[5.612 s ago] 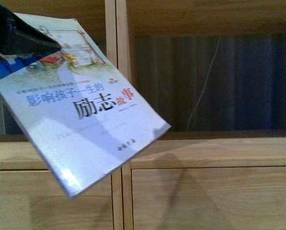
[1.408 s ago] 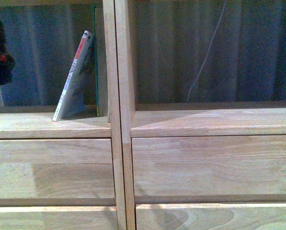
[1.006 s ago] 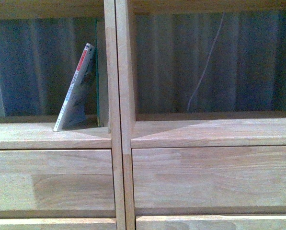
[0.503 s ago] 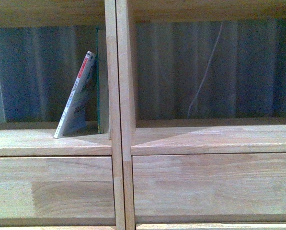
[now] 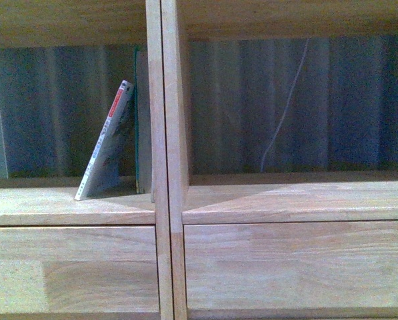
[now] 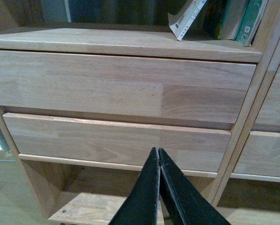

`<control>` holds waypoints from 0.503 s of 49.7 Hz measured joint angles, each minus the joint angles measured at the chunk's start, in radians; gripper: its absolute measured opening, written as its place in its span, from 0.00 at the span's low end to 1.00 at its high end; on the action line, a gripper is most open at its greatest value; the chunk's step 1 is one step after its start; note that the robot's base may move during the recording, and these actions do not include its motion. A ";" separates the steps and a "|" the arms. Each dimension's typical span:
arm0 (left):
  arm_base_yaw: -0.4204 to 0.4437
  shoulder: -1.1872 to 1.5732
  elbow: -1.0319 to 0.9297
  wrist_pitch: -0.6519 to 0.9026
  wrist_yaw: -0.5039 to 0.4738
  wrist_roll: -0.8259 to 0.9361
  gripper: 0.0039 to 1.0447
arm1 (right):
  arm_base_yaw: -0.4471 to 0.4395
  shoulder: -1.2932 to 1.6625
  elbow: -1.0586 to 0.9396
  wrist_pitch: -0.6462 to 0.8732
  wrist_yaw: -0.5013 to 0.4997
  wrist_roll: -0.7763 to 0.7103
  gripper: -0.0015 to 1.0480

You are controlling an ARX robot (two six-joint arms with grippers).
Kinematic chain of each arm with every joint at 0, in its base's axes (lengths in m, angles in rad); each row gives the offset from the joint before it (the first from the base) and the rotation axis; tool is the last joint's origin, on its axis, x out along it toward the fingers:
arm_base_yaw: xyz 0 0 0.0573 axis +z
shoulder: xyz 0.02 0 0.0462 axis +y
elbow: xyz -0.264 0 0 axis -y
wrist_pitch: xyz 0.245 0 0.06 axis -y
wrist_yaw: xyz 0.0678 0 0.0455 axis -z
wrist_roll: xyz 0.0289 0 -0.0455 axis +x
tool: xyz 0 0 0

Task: Organize books on shelf

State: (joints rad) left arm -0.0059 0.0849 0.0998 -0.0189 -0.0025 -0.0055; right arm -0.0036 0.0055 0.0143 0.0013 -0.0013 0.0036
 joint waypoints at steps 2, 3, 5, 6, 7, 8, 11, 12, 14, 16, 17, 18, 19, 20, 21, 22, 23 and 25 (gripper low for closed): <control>0.000 -0.004 -0.005 0.000 0.000 0.000 0.02 | 0.000 0.000 0.000 0.000 0.000 0.000 0.93; 0.000 -0.006 -0.008 0.000 0.000 0.000 0.02 | 0.000 0.000 0.000 0.000 0.000 0.000 0.93; 0.000 -0.011 -0.014 0.001 0.000 0.000 0.02 | 0.000 0.000 0.000 0.000 0.000 0.000 0.93; 0.000 -0.013 -0.017 0.002 0.000 0.000 0.02 | 0.000 0.000 0.000 0.000 0.000 0.000 0.93; 0.000 -0.014 -0.019 0.003 0.000 0.000 0.02 | 0.000 0.000 0.000 0.000 0.000 0.000 0.93; 0.000 -0.016 -0.022 0.004 0.000 0.000 0.02 | 0.000 0.000 0.000 0.000 0.000 0.000 0.93; 0.000 -0.022 -0.029 0.006 0.000 0.000 0.02 | 0.000 0.000 0.000 0.000 0.000 0.000 0.93; 0.000 -0.025 -0.033 0.006 0.000 0.000 0.02 | 0.000 0.000 0.000 0.000 0.000 0.000 0.93; 0.000 -0.029 -0.039 0.006 0.000 0.000 0.02 | 0.000 0.000 0.000 0.000 0.000 0.000 0.93; 0.000 -0.033 -0.042 0.006 0.000 0.000 0.02 | 0.000 0.000 0.000 0.000 0.000 0.000 0.93; 0.000 -0.034 -0.042 0.007 0.000 0.000 0.02 | 0.000 0.000 0.000 0.000 0.000 0.000 0.93; 0.000 -0.035 -0.043 0.007 0.000 0.000 0.02 | 0.000 0.000 0.000 0.000 0.000 0.000 0.93; 0.000 -0.037 -0.045 0.008 0.000 0.000 0.02 | 0.000 0.000 0.000 0.000 0.000 0.000 0.93; 0.000 -0.039 -0.047 0.008 0.000 0.000 0.02 | 0.000 0.000 0.000 0.000 0.000 0.000 0.93; 0.000 -0.040 -0.048 0.008 0.000 0.000 0.02 | 0.000 0.000 0.000 0.000 0.000 0.000 0.93; 0.000 -0.046 -0.053 0.010 0.000 0.000 0.02 | 0.000 0.000 0.000 0.000 0.000 0.000 0.93; 0.001 -0.054 -0.061 0.013 0.000 0.000 0.02 | 0.000 0.000 0.000 0.000 0.000 0.000 0.93; 0.001 -0.068 -0.074 0.013 0.000 0.000 0.02 | 0.000 0.000 0.000 0.000 0.000 0.000 0.93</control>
State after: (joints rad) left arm -0.0051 0.0174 0.0254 -0.0055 -0.0025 -0.0051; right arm -0.0036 0.0055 0.0143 0.0013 -0.0010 0.0036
